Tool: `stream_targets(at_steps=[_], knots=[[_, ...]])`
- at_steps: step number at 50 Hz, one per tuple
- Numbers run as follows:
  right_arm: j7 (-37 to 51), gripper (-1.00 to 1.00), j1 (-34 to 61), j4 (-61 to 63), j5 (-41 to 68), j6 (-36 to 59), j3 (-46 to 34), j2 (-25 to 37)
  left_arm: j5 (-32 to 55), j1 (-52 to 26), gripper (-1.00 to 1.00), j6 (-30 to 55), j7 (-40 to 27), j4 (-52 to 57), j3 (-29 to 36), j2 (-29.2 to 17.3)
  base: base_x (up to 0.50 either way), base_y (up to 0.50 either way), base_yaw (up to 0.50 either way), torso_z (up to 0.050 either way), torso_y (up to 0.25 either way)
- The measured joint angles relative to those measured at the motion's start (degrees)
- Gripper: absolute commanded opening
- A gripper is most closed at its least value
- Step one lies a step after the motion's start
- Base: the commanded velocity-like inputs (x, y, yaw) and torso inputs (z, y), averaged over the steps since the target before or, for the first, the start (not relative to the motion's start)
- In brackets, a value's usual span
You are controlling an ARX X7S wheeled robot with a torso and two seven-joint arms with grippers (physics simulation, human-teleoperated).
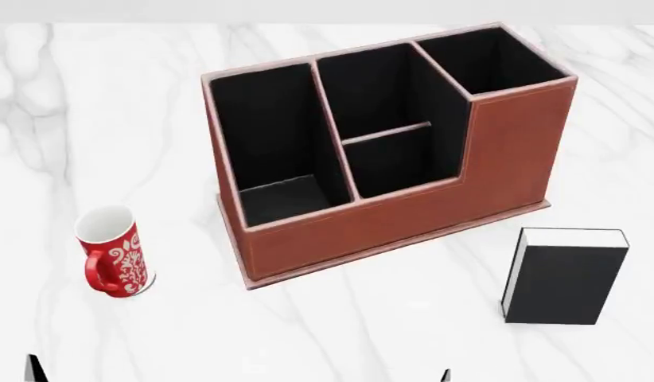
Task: Pick up the book and place it in the back compartment of the caddy.
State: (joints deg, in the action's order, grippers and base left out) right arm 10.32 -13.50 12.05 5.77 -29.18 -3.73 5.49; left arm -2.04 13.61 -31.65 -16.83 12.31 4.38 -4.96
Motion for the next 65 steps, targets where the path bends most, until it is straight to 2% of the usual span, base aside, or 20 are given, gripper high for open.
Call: stream_targets(at_steps=[17, 65], knots=[[2.0, 1.0, 0.0, -0.7, 0.2, -2.9, -0.5, 0.8, -0.3, 1.6, 1.0, -6.1, -2.7, 0.5, 0.5, -1.1, 0.0, 0.0, 0.0, 0.0, 0.0], [4.8, 1.0, -1.9, 0.6, 0.0, -5.8, -2.9, 3.4, -1.1, 3.0, 1.0, -10.1, -6.7, 1.4, 2.2, -3.6, 0.0, 0.0, 0.0, 0.0, 0.0]])
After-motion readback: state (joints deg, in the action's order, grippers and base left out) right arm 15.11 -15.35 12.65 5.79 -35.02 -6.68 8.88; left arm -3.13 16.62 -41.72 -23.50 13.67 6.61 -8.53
